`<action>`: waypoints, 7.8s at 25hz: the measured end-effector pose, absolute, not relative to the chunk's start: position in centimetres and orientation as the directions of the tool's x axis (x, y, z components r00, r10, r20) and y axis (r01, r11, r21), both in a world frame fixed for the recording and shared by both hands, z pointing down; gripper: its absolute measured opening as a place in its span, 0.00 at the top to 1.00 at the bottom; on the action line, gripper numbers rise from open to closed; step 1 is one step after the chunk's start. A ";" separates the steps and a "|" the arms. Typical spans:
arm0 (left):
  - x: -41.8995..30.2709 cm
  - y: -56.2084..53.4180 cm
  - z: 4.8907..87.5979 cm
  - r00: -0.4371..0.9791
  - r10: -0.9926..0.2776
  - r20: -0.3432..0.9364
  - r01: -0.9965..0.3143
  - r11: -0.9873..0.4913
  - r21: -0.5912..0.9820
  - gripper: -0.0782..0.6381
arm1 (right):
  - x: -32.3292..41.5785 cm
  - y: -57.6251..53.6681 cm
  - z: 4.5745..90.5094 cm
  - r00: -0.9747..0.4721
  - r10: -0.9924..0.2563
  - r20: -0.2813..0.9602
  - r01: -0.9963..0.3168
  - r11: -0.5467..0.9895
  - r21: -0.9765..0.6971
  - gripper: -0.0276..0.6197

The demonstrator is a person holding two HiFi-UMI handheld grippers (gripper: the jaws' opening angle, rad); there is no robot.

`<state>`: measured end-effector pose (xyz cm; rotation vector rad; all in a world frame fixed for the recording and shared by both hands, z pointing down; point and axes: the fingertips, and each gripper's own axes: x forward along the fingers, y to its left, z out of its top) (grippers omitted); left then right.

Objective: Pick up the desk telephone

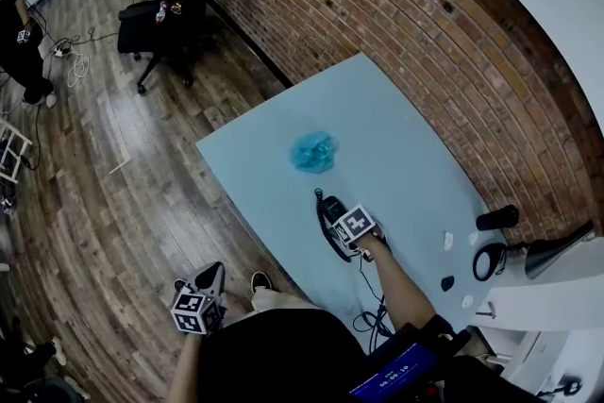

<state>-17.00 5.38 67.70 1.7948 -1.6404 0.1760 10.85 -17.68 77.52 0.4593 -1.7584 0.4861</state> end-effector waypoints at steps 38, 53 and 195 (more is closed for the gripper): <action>-18.0 5.7 67.6 0.213 -0.785 0.582 -0.935 0.009 0.354 0.88 | 9.0 -17.5 75.8 -0.585 -0.036 0.810 -0.741 0.428 -0.517 0.53; -19.0 6.5 67.9 0.197 -0.778 0.596 -0.936 0.032 0.350 0.88 | 7.7 -18.0 72.6 -0.738 -0.148 0.659 -0.668 0.299 -0.681 0.53; -2.5 -4.6 51.7 0.871 -0.389 0.300 -0.479 -0.807 0.344 0.88 | 11.6 -8.5 50.0 -0.506 -0.862 0.024 -0.139 0.054 -0.989 0.53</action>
